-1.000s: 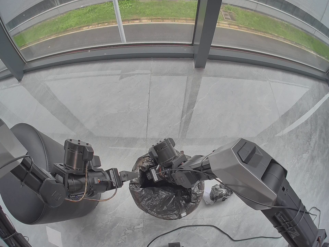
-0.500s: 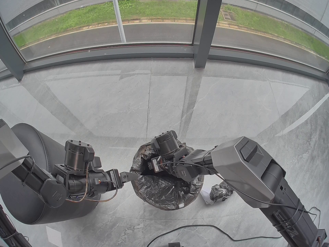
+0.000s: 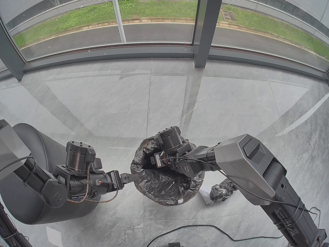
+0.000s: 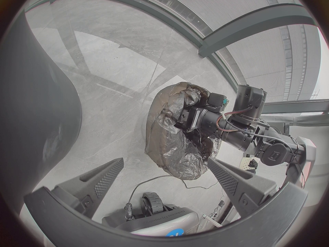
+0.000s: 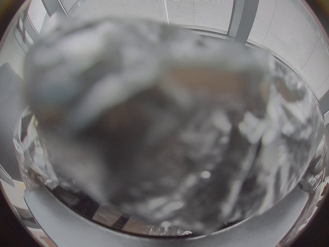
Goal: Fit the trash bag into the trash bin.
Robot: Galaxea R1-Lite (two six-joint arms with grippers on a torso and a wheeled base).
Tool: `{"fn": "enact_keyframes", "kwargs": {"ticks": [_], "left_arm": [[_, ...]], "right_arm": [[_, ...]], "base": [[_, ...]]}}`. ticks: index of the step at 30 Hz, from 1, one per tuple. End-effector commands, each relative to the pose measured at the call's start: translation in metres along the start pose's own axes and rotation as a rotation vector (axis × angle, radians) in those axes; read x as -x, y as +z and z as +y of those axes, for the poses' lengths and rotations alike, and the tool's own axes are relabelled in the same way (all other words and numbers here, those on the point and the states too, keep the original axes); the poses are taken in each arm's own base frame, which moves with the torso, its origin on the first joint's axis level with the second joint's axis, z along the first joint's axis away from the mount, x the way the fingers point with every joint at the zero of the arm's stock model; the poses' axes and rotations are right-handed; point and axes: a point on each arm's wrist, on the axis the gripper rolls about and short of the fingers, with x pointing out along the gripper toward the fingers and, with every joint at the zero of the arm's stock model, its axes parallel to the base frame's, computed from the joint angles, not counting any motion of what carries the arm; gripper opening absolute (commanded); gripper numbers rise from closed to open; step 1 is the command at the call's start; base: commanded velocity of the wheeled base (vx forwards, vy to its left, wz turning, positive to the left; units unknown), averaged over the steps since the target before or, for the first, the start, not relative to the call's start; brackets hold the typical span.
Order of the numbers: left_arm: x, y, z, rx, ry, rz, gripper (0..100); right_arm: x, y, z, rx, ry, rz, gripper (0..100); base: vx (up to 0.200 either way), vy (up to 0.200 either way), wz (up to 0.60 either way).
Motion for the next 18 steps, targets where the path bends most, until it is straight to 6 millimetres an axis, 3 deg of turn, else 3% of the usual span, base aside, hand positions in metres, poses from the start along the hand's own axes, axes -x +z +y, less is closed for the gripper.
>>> {"fn": "enact_keyframes", "kwargs": {"ticks": [1, 9, 13, 16, 18], "left_arm": [[-0.002, -0.001, 0.001, 0.001, 0.003, 0.006, 100], [-0.006, -0.002, 0.003, 0.004, 0.013, 0.016, 100], [-0.006, -0.002, 0.003, 0.004, 0.013, 0.017, 100], [-0.006, -0.002, 0.003, 0.000, 0.015, 0.012, 100], [-0.003, -0.001, 0.003, -0.001, 0.013, 0.004, 100]], "right_arm": [[0.001, 0.001, -0.002, -0.004, -0.002, 0.001, 100], [0.063, 0.014, 0.015, -0.086, 0.192, 0.074, 100], [0.112, 0.037, 0.015, -0.144, 0.284, 0.101, 100], [0.151, 0.055, 0.005, -0.195, 0.336, 0.121, 100], [0.180, 0.073, -0.018, -0.227, 0.354, 0.097, 100]], "base": [[0.000, 0.000, 0.00], [0.000, 0.000, 0.00], [0.000, 0.000, 0.00], [0.000, 0.000, 0.00], [0.000, 0.000, 0.00]]}}
